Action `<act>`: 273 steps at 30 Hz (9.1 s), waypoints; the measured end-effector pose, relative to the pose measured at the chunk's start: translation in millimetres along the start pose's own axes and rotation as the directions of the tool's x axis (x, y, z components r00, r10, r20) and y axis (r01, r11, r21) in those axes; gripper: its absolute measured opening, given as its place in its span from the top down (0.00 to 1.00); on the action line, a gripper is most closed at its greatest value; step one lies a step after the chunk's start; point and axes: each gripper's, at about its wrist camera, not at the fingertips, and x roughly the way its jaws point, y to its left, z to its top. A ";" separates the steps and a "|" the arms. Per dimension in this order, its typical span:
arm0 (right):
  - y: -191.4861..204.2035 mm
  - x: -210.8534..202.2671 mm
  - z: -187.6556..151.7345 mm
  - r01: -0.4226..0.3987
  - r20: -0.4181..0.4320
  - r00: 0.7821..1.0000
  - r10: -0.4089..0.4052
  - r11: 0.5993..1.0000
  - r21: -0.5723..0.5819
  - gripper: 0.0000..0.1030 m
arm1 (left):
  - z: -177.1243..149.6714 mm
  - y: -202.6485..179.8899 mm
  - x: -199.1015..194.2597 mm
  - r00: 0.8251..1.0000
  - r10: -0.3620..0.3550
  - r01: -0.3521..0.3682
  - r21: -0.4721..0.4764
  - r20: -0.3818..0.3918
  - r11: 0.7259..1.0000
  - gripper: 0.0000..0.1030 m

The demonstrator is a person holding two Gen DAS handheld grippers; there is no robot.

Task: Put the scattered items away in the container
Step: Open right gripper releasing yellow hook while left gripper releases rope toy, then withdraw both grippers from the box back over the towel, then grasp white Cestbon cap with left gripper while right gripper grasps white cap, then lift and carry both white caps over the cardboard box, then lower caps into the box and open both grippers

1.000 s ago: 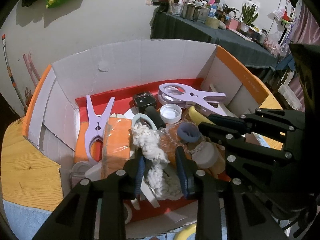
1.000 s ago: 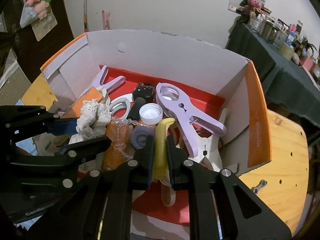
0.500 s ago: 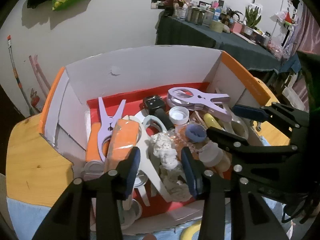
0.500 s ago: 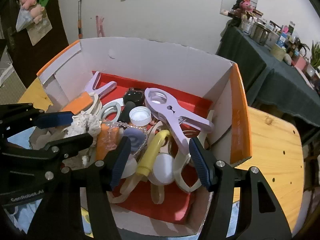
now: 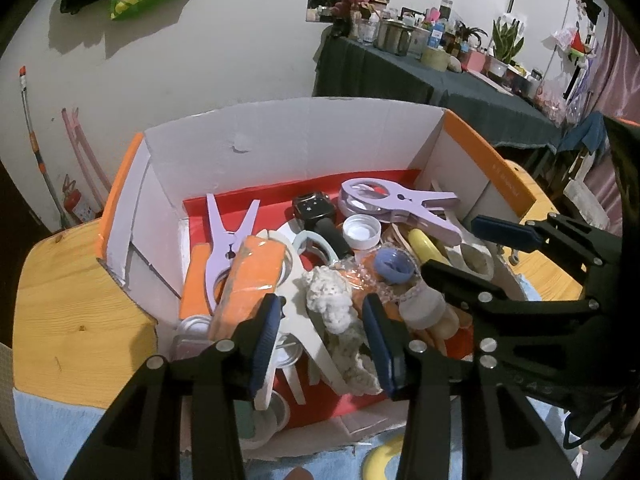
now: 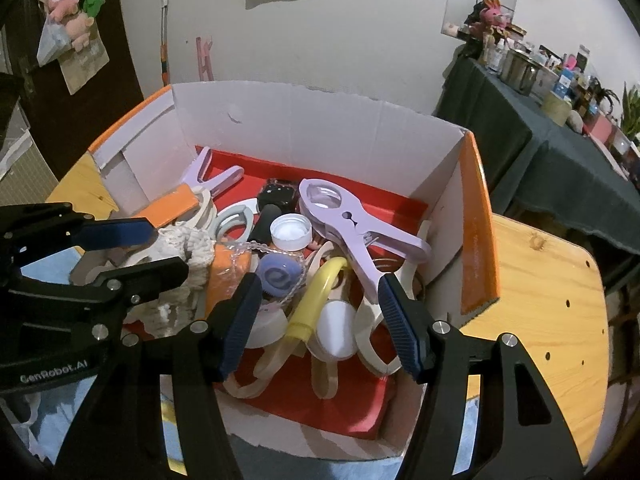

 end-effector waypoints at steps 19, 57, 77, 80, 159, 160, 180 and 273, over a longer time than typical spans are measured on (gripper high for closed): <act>11.6 -46.5 -6.9 -0.022 0.079 0.997 0.022 1.000 -0.006 0.33 | -4.2 -1.9 -33.1 0.998 -0.022 0.022 0.000 0.052 1.000 0.54; 90.7 -90.0 -171.8 -0.092 -0.005 0.996 0.093 0.982 -0.162 0.32 | -168.5 -22.2 -74.5 0.998 -0.059 0.047 0.305 0.030 0.951 0.44; 86.5 -58.7 -169.6 -0.154 -0.058 0.987 0.149 0.983 -0.097 0.32 | -175.6 -24.2 -43.1 0.993 -0.096 0.112 0.345 -0.063 0.932 0.44; 89.4 -56.9 -171.5 -0.176 -0.065 0.983 0.170 0.979 -0.102 0.32 | -177.6 -23.8 -39.7 0.991 -0.111 0.132 0.346 -0.079 0.929 0.46; 98.1 -63.7 -174.3 -0.158 0.005 0.987 0.161 0.975 -0.159 0.72 | -170.9 -27.1 -44.8 0.992 -0.118 0.123 0.335 -0.036 0.934 0.68; 97.7 -64.9 -173.7 -0.161 0.005 0.986 0.164 0.974 -0.158 0.72 | -169.8 -26.8 -46.1 0.993 -0.117 0.121 0.334 -0.031 0.935 0.68; 86.5 -100.6 -124.6 -0.146 0.085 0.983 0.163 0.972 -0.184 0.72 | -125.9 -30.8 -80.1 0.991 -0.125 0.104 0.321 0.045 0.941 0.68; 9.2 1.0 -43.6 -0.089 -0.169 0.983 0.075 0.993 -0.080 0.72 | -29.5 -44.7 20.3 0.998 -0.042 0.055 0.267 -0.055 0.962 0.67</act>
